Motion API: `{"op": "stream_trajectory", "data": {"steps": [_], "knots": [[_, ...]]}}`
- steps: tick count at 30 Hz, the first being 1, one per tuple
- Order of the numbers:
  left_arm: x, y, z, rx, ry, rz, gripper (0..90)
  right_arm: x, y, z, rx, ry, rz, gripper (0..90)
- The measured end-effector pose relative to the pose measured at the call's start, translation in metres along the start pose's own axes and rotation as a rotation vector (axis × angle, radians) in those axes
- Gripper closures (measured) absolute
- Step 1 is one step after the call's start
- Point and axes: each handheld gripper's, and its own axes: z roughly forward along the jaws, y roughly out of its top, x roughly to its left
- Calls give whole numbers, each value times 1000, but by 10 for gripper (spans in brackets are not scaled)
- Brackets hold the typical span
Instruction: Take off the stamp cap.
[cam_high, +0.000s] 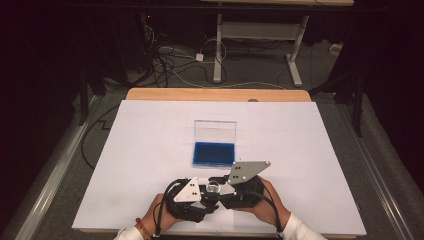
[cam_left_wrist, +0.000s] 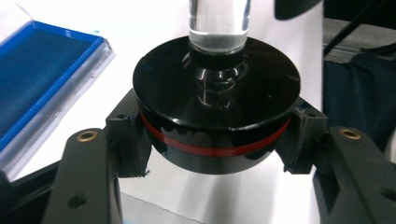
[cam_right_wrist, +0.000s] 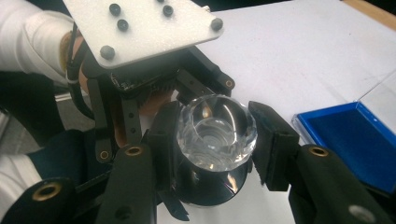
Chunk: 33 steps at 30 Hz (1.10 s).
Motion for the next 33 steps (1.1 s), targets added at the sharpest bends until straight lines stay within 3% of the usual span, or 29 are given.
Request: {"op": "stream_trajectory", "data": {"steps": [15,19,21,22,23,24,26,28,33], "knots": [[3,-2,-1,-5,-54,-21,365,2,-1,0,-10,-1,-18,569],[4,-3,-3,-18,-66,-30,365,1,-2,-1,-25,10,-1,569],[10,-6,-3,-17,-85,-84,367,2,-2,-2,-32,9,-18,569],[13,-9,-3,-15,-50,-97,366,5,-1,-3,-44,-1,-48,569],[17,-12,-4,-14,-52,-107,366,6,1,-6,-55,7,-58,569],[19,-13,-5,-4,-69,-103,366,6,3,-10,-72,27,-46,569],[19,-12,-6,-16,-62,-101,366,6,5,-14,-89,-6,-53,569],[16,-10,-8,-22,-43,-70,365,2,4,-18,-94,-15,-39,569],[18,-12,-9,-14,-34,-70,365,-1,4,-24,-102,-34,-25,568]]}}
